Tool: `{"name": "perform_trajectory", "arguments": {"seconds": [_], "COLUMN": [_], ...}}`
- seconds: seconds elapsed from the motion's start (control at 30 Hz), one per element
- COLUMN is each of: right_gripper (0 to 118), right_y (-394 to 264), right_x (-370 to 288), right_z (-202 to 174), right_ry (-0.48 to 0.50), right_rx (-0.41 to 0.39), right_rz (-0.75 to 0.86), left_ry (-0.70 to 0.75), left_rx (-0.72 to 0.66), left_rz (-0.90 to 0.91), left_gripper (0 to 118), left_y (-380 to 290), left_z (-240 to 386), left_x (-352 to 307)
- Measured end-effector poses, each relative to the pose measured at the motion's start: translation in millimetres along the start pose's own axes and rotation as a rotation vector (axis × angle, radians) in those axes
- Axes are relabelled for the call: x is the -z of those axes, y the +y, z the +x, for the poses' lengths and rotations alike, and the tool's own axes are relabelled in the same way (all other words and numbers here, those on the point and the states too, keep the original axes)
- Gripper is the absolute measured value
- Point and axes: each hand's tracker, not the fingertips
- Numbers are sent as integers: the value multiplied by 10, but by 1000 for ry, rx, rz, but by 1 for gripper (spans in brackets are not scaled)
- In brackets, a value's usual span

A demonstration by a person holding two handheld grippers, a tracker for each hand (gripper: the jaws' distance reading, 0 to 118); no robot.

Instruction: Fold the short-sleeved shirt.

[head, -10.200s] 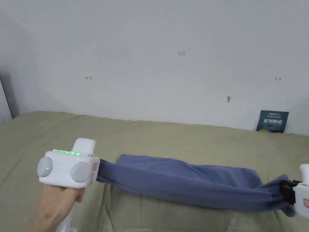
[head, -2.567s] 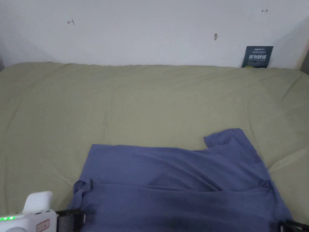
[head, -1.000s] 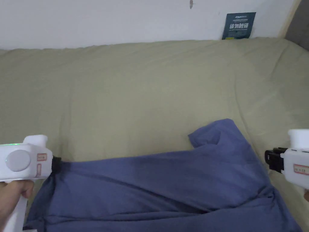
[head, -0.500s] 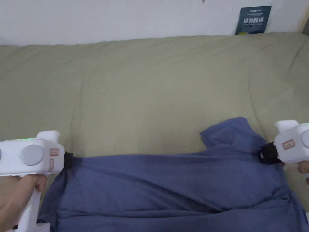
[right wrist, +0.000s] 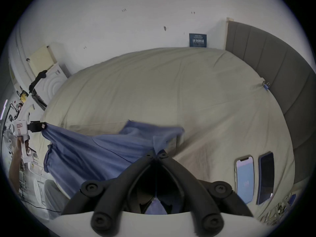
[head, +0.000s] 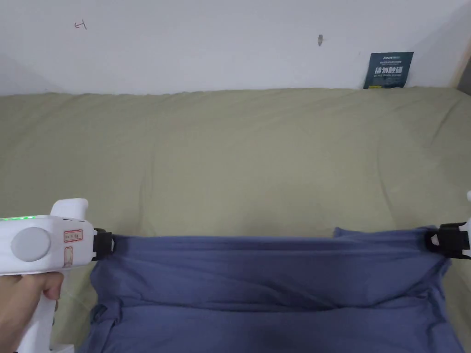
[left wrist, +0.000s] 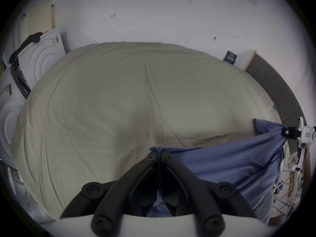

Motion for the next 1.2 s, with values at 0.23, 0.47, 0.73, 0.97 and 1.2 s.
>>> {"name": "perform_trajectory", "arguments": {"seconds": [0.23, 0.47, 0.73, 0.97, 1.2], "right_gripper": [2, 2, 2, 50, 118], "right_y": [-697, -1360, -1668, -1644, -1613], "right_x": [-615, -811, -634, -569, -723], "right_z": [-215, -224, -202, -285, -429], "right_ry": [-5, -9, -4, -18, -16], "right_rx": [-68, -88, -65, -79, 17], "right_rz": [37, -19, -76, -106, -15], "left_ry": [0, -6, -7, 11, 20], "left_rx": [17, 69, 83, 77, 90], "left_rz": [75, 40, 15, -14, 30], "left_gripper": [0, 0, 0, 35, 115], "left_y": [-705, -1451, -1874, -1970, -1848], "left_z": [-101, -264, -220, -149, 46], "left_x": [-592, -598, -501, -470, -751]}}
